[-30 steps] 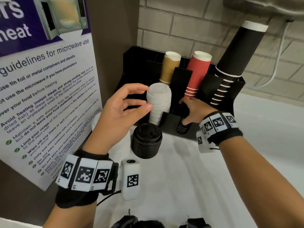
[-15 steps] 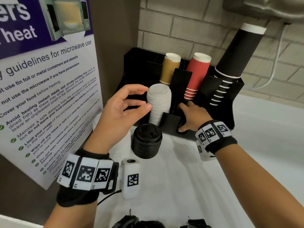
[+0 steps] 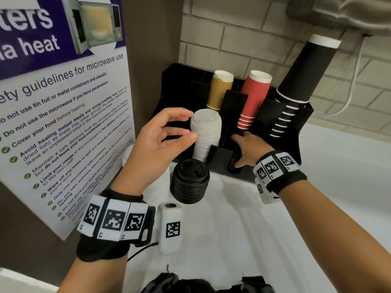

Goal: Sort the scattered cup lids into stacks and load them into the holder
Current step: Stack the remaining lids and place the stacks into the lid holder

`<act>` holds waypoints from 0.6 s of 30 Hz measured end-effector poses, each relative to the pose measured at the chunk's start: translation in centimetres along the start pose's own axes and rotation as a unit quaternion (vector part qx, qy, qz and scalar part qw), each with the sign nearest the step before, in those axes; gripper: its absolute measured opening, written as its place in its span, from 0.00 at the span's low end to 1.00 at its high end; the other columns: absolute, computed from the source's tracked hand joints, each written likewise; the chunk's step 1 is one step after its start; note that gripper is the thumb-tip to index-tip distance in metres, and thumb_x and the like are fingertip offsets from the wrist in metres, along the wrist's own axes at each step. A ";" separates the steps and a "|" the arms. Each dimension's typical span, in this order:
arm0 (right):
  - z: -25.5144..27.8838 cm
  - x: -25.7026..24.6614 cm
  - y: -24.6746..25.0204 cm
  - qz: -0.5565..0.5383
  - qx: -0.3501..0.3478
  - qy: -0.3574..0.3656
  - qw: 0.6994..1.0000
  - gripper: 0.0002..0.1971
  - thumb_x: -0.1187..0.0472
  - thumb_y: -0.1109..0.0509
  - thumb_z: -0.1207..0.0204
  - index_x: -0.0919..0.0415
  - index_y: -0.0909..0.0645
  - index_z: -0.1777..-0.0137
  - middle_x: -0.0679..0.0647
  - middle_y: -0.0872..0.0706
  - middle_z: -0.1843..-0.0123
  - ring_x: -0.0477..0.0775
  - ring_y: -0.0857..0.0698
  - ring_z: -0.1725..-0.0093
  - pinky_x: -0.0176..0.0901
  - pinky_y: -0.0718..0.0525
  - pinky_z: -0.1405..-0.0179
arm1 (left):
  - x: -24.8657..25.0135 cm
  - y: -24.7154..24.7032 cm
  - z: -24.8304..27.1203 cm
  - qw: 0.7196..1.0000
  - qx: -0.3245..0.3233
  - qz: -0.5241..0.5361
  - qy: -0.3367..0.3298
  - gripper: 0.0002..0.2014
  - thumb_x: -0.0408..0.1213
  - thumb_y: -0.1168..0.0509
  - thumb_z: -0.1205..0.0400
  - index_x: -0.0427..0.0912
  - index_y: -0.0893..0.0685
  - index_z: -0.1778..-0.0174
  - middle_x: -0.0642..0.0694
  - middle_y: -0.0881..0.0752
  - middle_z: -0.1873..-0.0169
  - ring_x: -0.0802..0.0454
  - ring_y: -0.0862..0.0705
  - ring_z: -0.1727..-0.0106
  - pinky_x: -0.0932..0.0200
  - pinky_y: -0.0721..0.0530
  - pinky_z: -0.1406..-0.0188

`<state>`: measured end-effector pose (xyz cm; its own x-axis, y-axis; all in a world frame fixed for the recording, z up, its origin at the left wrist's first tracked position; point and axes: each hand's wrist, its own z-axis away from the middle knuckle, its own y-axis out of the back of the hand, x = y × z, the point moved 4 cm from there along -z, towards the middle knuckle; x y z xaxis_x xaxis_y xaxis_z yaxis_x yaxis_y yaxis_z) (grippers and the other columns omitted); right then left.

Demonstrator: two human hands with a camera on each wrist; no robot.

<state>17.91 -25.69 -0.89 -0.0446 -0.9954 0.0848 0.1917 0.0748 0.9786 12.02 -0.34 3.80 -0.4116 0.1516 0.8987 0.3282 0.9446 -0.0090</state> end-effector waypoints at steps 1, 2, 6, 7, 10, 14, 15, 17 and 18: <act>0.1 0.0 -0.1 0.003 0.010 -0.001 1.000 0.45 0.56 0.17 0.37 0.54 0.36 0.22 0.61 0.28 0.33 0.66 0.25 0.34 0.57 0.18 0.41 | 0.0 0.0 0.0 1.000 0.003 -0.001 0.000 0.16 0.44 0.27 0.26 0.61 0.18 0.44 0.59 0.17 0.41 0.58 0.13 0.46 0.66 0.18 0.45; 0.2 -0.1 -0.3 0.007 0.019 0.000 1.000 0.44 0.55 0.17 0.38 0.55 0.35 0.23 0.61 0.28 0.33 0.66 0.26 0.34 0.58 0.17 0.42 | 0.0 0.1 0.0 1.000 0.006 -0.002 0.001 0.16 0.42 0.27 0.26 0.60 0.18 0.43 0.58 0.17 0.41 0.59 0.13 0.46 0.66 0.18 0.45; 0.6 -0.5 -0.6 0.028 0.064 0.001 0.998 0.35 0.53 0.19 0.36 0.59 0.28 0.30 0.58 0.25 0.37 0.63 0.25 0.37 0.55 0.18 0.49 | 0.0 0.1 0.0 1.000 0.008 -0.007 0.005 0.15 0.40 0.30 0.25 0.58 0.18 0.43 0.54 0.17 0.39 0.60 0.13 0.47 0.66 0.18 0.45; 0.7 -0.6 -0.7 0.028 0.079 0.004 0.996 0.32 0.53 0.20 0.35 0.60 0.26 0.33 0.57 0.23 0.40 0.62 0.23 0.39 0.53 0.18 0.50 | 0.1 0.1 0.0 1.000 0.008 -0.007 0.006 0.15 0.39 0.30 0.25 0.58 0.18 0.43 0.54 0.17 0.39 0.60 0.13 0.47 0.66 0.18 0.45; 1.4 -0.8 -0.9 0.033 0.120 0.018 0.992 0.22 0.55 0.23 0.32 0.61 0.22 0.40 0.56 0.21 0.45 0.60 0.21 0.43 0.48 0.22 0.55 | 0.1 0.0 0.0 1.000 0.008 -0.008 0.006 0.15 0.39 0.30 0.25 0.57 0.18 0.43 0.53 0.17 0.39 0.61 0.13 0.48 0.68 0.18 0.46; 2.2 -1.0 -1.6 0.050 0.157 0.026 0.986 0.16 0.56 0.27 0.28 0.60 0.20 0.43 0.55 0.20 0.47 0.59 0.19 0.45 0.47 0.23 0.56 | -0.1 -0.3 0.0 1.000 0.001 -0.011 0.008 0.16 0.38 0.29 0.24 0.57 0.19 0.42 0.52 0.18 0.39 0.60 0.14 0.46 0.67 0.18 0.46; 2.3 -1.0 -1.7 0.052 0.163 0.023 0.985 0.15 0.56 0.27 0.27 0.60 0.20 0.43 0.54 0.20 0.47 0.58 0.19 0.45 0.47 0.23 0.55 | -0.2 -0.3 0.0 1.000 -0.001 -0.012 0.008 0.16 0.37 0.29 0.24 0.56 0.19 0.42 0.51 0.18 0.38 0.59 0.14 0.46 0.67 0.18 0.46; 2.5 -1.0 -2.1 0.057 0.167 0.016 0.984 0.15 0.55 0.28 0.26 0.59 0.20 0.42 0.54 0.19 0.46 0.57 0.19 0.43 0.47 0.22 0.51 | -0.3 -0.4 0.0 1.000 -0.005 -0.013 0.007 0.16 0.35 0.29 0.22 0.56 0.19 0.41 0.50 0.18 0.37 0.58 0.14 0.45 0.67 0.18 0.46; 2.5 -1.0 -2.2 0.059 0.168 0.015 0.984 0.16 0.54 0.27 0.26 0.59 0.20 0.41 0.54 0.19 0.45 0.57 0.19 0.42 0.48 0.22 0.49 | -0.3 -0.3 0.0 1.000 -0.005 -0.014 0.007 0.16 0.35 0.29 0.22 0.55 0.19 0.41 0.50 0.18 0.37 0.58 0.14 0.45 0.68 0.18 0.46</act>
<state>15.10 -24.76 -2.67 -0.0123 -0.9796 0.2006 -0.1421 0.2003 0.9694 12.03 -0.71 3.49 -0.4084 0.1208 0.9048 0.3257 0.9452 0.0208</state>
